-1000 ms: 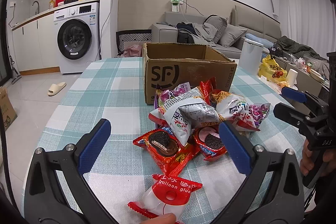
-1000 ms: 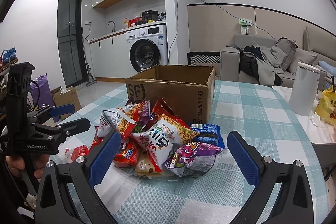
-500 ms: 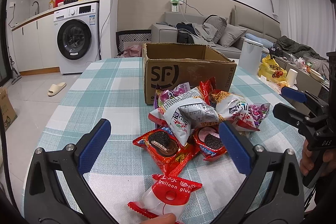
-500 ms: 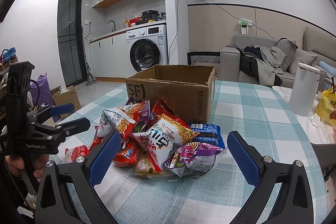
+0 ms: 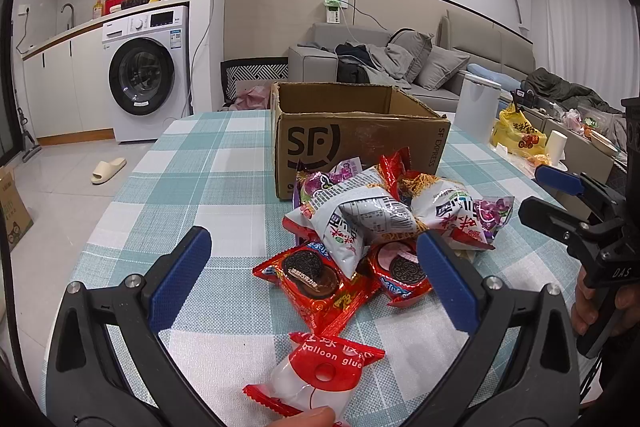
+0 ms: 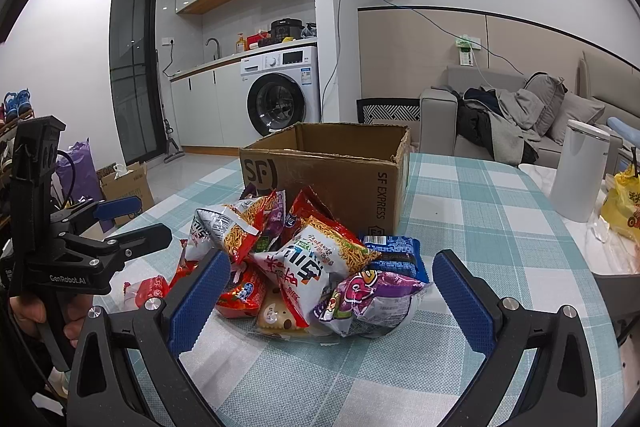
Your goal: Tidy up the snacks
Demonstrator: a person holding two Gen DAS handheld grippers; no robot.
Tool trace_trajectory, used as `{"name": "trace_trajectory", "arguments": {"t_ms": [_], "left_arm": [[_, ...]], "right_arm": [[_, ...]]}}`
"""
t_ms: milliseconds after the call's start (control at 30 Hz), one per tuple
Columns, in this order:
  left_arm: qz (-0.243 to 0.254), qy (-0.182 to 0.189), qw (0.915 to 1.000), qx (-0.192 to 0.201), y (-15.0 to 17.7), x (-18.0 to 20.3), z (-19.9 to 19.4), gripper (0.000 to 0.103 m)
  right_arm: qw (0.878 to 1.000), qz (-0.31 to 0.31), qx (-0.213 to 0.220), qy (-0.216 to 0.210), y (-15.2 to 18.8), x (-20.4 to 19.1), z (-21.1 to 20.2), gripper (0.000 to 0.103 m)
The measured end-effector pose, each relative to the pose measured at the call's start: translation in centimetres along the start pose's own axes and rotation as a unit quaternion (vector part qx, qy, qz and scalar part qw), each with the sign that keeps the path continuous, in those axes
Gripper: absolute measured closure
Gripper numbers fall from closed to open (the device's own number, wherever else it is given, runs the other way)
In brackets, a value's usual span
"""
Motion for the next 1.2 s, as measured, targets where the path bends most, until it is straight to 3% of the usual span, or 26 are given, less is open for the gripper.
{"name": "trace_trajectory", "arguments": {"t_ms": [1200], "left_arm": [[0.001, 0.004, 1.0, -0.001, -0.14, 0.44, -0.1, 0.001]], "right_arm": [[1.0, 0.0, -0.014, 0.005, 0.73, 0.2, 0.44, 0.0]]}}
Point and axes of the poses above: each gripper's, at about its wrist camera, not at the fingertips, and z roughly the way its jaws point, x to its right, y to its underside, the point moved 10 cm from there along z, roughly the way its jaws point, and after that the axes turned 6 degrees about x, right-handed, at the moved point
